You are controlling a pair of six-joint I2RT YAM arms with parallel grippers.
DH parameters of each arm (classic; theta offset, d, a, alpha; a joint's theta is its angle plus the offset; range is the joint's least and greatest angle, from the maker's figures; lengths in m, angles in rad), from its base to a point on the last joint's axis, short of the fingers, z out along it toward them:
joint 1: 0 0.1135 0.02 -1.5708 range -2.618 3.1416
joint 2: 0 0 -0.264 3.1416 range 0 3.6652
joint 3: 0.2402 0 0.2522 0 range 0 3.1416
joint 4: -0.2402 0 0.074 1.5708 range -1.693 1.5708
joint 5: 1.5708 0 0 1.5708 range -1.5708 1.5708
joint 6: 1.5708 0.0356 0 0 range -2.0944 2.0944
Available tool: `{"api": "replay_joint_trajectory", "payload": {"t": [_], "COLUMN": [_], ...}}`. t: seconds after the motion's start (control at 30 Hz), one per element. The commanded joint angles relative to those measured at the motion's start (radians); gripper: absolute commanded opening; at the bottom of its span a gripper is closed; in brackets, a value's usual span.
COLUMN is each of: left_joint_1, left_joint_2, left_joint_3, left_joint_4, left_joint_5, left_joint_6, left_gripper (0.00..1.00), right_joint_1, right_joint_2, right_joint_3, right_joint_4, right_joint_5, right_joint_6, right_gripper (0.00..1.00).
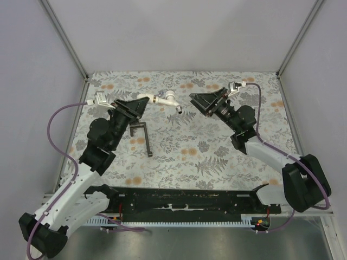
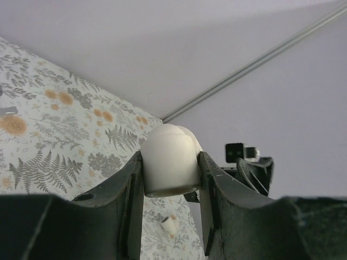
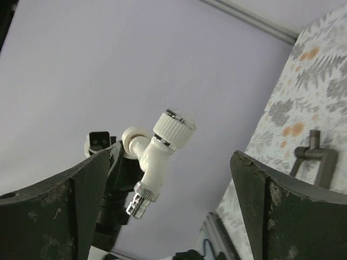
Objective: Install the water faucets
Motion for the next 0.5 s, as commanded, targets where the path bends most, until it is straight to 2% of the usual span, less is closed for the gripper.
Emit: {"api": "replay_joint_trajectory", "payload": {"t": [0.0, 0.03, 0.07, 0.2, 0.33, 0.47], "left_joint_1": [0.0, 0.002, 0.002, 0.002, 0.003, 0.003], "left_joint_2": [0.026, 0.037, 0.048, 0.089, 0.126, 0.155], "left_joint_3": [0.178, 0.199, 0.218, 0.293, 0.337, 0.368], "left_joint_4": [-0.266, -0.289, -0.344, -0.479, -0.539, -0.565], "left_joint_5": [-0.101, -0.101, -0.101, -0.102, -0.064, -0.014], "left_joint_6": [-0.086, -0.1, -0.115, -0.175, -0.262, -0.343], "left_gripper": [0.02, 0.02, 0.02, 0.02, 0.02, 0.02], "right_joint_1": [-0.014, -0.012, -0.011, -0.011, -0.011, 0.0], "right_joint_2": [-0.157, -0.189, -0.214, -0.292, -0.329, -0.335], "right_joint_3": [0.061, 0.096, 0.133, 0.172, 0.167, 0.181], "right_joint_4": [-0.191, -0.341, -0.42, -0.572, -0.582, -0.589], "right_joint_5": [-0.073, -0.096, -0.111, -0.183, -0.272, -0.351], "right_joint_6": [-0.504, -0.654, -0.763, -1.146, -1.3, -1.36], "right_gripper": [0.98, 0.98, 0.98, 0.98, 0.98, 0.96]}}
